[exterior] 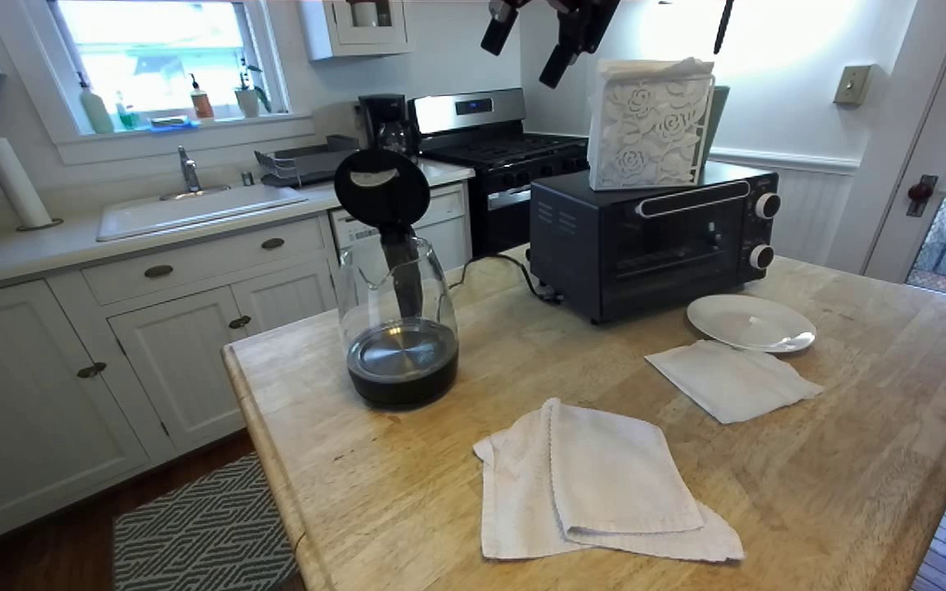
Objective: Close the lid of the kettle
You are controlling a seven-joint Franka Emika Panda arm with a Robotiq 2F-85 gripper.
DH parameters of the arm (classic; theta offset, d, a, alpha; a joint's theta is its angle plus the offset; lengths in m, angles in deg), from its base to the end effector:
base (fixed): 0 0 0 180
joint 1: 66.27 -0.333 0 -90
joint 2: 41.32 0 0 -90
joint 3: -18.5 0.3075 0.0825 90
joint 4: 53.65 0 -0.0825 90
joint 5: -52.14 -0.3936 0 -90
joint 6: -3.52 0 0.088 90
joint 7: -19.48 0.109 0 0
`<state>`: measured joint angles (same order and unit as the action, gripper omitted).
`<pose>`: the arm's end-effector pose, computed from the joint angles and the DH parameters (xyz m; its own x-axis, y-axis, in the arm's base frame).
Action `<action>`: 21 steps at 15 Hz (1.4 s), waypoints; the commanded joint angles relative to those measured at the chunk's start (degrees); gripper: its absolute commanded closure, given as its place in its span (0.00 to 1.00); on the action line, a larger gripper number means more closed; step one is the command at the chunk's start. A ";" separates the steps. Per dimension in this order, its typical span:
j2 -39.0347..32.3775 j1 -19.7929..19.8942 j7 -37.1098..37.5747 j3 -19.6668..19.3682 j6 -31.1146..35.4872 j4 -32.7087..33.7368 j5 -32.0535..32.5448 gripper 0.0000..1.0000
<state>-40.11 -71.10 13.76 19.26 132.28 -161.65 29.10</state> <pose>0.5957 0.0701 0.5416 0.9301 -0.0617 0.3621 0.0702 -0.9378 -0.3400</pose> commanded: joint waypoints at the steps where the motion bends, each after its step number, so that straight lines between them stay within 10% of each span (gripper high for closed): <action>1: -0.04 0.68 0.12 0.68 -0.17 0.27 0.06 0.00; 12: -12.69 0.29 8.77 2.74 -0.14 14.09 -2.07 0.00; 21: -23.58 -0.37 21.25 4.47 3.46 24.57 -1.98 0.76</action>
<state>-59.14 -71.07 30.56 23.19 133.87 -142.00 27.66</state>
